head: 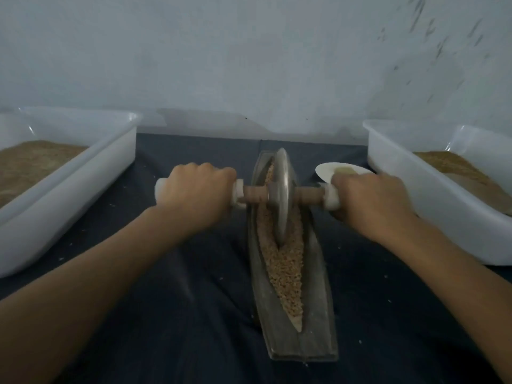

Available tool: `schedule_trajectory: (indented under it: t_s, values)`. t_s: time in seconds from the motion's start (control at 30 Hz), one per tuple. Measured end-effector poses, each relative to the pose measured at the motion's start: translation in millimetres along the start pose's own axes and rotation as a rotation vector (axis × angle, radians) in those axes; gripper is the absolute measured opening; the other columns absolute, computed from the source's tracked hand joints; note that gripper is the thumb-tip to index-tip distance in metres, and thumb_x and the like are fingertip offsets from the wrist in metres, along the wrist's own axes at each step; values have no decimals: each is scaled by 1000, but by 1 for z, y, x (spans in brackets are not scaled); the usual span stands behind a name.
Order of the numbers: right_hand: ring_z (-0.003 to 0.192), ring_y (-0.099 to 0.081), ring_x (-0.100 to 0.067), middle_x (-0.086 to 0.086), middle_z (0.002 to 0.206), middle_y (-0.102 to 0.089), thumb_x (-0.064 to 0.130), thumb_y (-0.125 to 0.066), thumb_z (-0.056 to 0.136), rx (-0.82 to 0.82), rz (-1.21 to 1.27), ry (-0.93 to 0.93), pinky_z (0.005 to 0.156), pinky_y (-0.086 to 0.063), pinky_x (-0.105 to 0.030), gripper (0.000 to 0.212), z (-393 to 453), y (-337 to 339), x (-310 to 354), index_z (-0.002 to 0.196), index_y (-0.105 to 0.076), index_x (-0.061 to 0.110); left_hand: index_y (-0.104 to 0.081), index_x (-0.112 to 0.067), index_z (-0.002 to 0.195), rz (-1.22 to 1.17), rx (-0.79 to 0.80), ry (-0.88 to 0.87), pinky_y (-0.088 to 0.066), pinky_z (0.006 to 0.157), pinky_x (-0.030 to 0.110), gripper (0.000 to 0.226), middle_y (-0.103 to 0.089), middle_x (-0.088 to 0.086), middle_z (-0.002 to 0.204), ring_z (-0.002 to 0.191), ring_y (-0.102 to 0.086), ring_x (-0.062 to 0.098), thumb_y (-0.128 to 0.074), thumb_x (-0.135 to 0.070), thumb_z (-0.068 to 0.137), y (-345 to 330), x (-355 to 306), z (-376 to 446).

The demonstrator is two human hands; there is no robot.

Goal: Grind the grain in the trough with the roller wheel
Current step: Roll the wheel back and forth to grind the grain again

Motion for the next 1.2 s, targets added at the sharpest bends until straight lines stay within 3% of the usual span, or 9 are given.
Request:
schedule_trajectory:
  t_s: [0.13,0.3,0.4,0.53,0.67,0.77,0.97,1.1,1.2]
  values:
    - [71,-60,-33,-8,80,-63,43,-65,80,63,43,-41,58,-41,-34,27,44,-20,-8,84,-47,23,-41,-29,77,-49,31,53,-33,60,34,20,-48,-2,71,63,-42,23,-58,-39,81,-18,9,37]
    - [63,-46,-23,1,77,-59,37,-65,77,117,14,-25,57,-44,-32,24,6,2,1,82,-47,22,-37,-29,81,-22,76,45,-32,62,33,23,-58,-2,82,72,-54,26,-57,-41,82,4,-1,5]
    - [44,-41,-18,8,54,-44,29,-82,55,3,61,83,39,-42,-32,43,-48,34,7,71,-43,24,-30,-31,74,79,-13,-65,-22,50,28,36,-36,-9,58,53,-36,18,-63,-44,72,32,-10,-43]
    - [35,-31,-7,15,50,-22,32,-87,44,31,152,139,34,-34,-27,63,-72,47,10,70,-29,32,-34,-26,65,53,-74,-188,-6,50,19,49,-40,-8,46,37,-26,18,-80,-30,48,57,-15,-65]
    - [53,-46,-17,7,61,-49,42,-75,68,89,99,-14,49,-40,-31,41,-38,7,3,72,-36,29,-34,-29,79,157,-9,-45,-25,54,31,26,-58,-5,76,70,-61,23,-58,-40,78,27,-15,-21]
    - [76,-56,-24,2,81,-58,39,-58,80,176,193,-144,59,-41,-33,17,13,-26,-9,79,-49,25,-39,-26,81,110,-35,-12,-31,57,33,20,-61,-1,81,73,-61,27,-57,-34,82,10,-9,24]
    - [77,-58,-21,5,83,-59,37,-57,83,136,166,-145,62,-44,-31,10,32,-32,-8,86,-55,27,-40,-26,83,77,-5,-8,-32,59,34,18,-62,-1,85,65,-48,23,-58,-32,83,2,-2,54]
    - [53,-49,-16,4,66,-56,38,-81,59,106,51,-4,43,-36,-28,36,-24,9,5,75,-50,28,-28,-31,83,15,24,-15,-32,59,30,33,-57,-8,82,74,-60,18,-60,-40,80,16,-9,-10]
    - [42,-43,-10,9,51,-42,33,-87,43,108,137,-8,38,-36,-27,55,-57,38,7,62,-36,36,-29,-33,74,-72,-79,-180,-19,46,24,62,-45,-11,57,45,-51,15,-82,-43,44,50,-16,-62]
Point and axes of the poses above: each hand's wrist, its own z-axis towards the middle knuckle, its own y-axis out of the back of the hand, x = y × z, the point moved 6 cm from there along z, towards the middle knuckle
